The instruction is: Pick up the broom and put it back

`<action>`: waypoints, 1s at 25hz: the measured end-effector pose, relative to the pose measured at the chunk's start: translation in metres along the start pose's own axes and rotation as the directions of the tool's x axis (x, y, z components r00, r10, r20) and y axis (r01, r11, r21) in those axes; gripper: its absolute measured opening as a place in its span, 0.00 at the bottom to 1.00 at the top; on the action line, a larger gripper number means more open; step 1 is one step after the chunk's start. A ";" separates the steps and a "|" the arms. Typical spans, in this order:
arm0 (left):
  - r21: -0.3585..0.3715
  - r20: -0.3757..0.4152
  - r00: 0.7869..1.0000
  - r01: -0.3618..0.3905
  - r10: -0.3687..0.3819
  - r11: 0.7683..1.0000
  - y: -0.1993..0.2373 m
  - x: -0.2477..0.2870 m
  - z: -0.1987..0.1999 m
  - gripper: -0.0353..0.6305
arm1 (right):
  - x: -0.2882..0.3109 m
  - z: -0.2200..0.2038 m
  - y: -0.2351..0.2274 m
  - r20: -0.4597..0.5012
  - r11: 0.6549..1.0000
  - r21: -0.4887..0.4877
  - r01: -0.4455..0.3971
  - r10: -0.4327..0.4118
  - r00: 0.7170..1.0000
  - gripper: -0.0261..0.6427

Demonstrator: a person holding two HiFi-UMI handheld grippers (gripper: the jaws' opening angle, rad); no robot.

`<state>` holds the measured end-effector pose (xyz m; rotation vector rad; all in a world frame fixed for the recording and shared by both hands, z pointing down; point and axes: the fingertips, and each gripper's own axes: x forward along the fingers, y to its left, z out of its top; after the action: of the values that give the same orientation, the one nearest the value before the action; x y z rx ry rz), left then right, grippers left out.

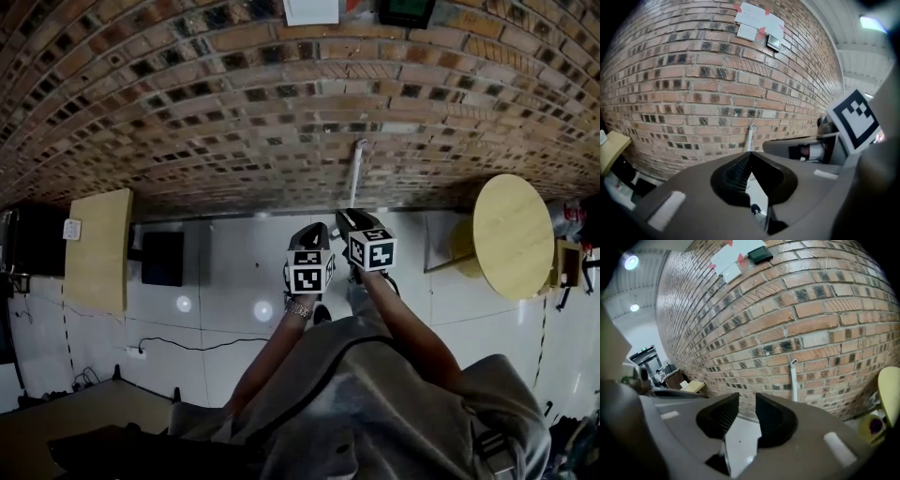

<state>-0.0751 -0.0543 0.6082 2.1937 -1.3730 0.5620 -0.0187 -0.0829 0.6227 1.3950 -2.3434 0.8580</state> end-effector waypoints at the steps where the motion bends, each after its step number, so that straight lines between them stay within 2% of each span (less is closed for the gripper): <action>1: -0.006 -0.010 1.000 0.005 -0.005 1.000 0.001 -0.008 -0.011 0.05 | -0.008 -0.005 0.010 -0.002 1.000 0.001 -0.001 0.001 1.000 0.18; 4: -0.009 -0.017 0.999 0.029 -0.029 1.000 -0.005 -0.025 -0.025 0.05 | -0.028 -0.014 0.028 -0.012 1.000 -0.018 0.005 -0.005 1.000 0.13; 9: 0.008 0.023 0.999 0.049 -0.049 0.999 -0.020 -0.041 -0.017 0.05 | -0.048 -0.017 0.047 -0.047 0.999 -0.042 -0.034 0.032 0.998 0.11; 13: 0.024 0.046 0.998 0.041 -0.042 0.999 -0.028 -0.046 -0.006 0.05 | -0.060 -0.009 0.056 -0.083 0.995 -0.058 -0.082 0.077 0.994 0.11; 20: 0.035 0.038 0.999 0.011 -0.012 0.999 -0.043 -0.052 -0.013 0.05 | -0.076 -0.020 0.062 -0.106 0.993 -0.058 -0.107 0.101 0.989 0.11; 25: 0.018 0.064 0.998 -0.016 0.015 1.000 -0.044 -0.055 -0.005 0.05 | -0.081 -0.026 0.054 -0.101 0.993 -0.043 -0.111 0.106 0.989 0.11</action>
<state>-0.0579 0.0047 0.5724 2.2353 -1.4238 0.5158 -0.0267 0.0092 0.5828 1.1878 -2.3664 0.8726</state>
